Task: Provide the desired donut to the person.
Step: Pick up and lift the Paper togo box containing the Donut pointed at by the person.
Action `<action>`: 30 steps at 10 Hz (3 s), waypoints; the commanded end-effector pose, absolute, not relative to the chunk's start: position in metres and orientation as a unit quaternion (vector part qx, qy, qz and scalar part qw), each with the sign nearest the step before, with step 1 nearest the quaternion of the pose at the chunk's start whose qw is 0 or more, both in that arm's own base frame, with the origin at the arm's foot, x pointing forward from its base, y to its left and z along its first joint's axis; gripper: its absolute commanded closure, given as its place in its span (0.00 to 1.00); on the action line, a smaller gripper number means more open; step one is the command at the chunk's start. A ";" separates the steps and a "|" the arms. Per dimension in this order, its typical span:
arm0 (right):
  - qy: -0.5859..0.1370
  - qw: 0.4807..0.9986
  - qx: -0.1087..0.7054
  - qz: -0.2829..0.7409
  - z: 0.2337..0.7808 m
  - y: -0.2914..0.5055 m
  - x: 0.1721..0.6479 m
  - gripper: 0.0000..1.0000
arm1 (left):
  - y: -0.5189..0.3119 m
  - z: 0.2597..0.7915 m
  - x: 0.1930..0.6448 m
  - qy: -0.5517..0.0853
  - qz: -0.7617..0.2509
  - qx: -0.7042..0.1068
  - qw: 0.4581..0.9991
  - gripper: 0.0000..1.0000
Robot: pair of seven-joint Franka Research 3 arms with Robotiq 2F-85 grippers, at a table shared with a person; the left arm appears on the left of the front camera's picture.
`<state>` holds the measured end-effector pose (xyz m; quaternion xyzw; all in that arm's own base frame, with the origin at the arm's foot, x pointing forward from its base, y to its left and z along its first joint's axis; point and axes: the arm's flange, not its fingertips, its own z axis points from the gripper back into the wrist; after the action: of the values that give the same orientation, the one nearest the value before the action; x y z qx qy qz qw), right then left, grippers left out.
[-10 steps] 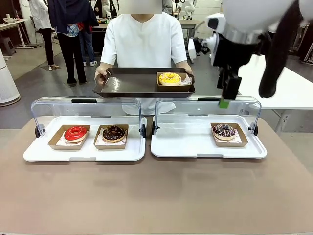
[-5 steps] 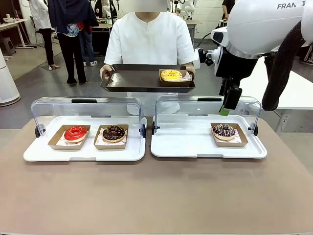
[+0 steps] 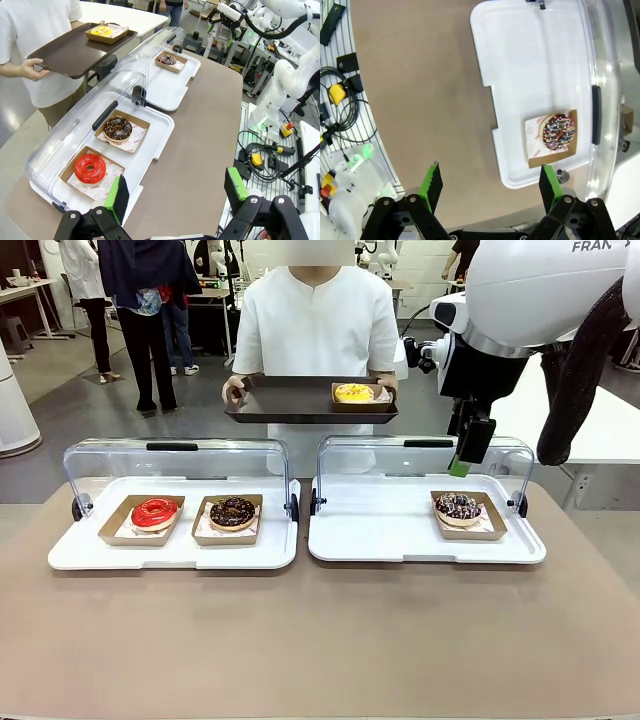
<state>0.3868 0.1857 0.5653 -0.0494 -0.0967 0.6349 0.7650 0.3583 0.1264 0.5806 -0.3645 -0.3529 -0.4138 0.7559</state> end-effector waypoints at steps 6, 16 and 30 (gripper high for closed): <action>-0.091 0.765 -0.052 0.635 0.568 0.185 0.387 0.00 | 0.126 0.582 0.358 -0.360 -0.416 -0.369 0.749 0.00; -0.406 0.614 0.344 0.582 0.592 -0.035 0.424 0.00 | 0.126 0.582 0.358 -0.360 -0.416 -0.369 0.749 0.00; -0.389 0.668 0.360 0.522 0.567 -0.158 0.456 0.00 | 0.126 0.582 0.358 -0.360 -0.416 -0.369 0.749 0.00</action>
<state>0.4560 -0.1603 0.5694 0.3570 -0.3858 0.5242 0.6701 0.3581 0.1266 0.5808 -0.3641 -0.3527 -0.4136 0.7563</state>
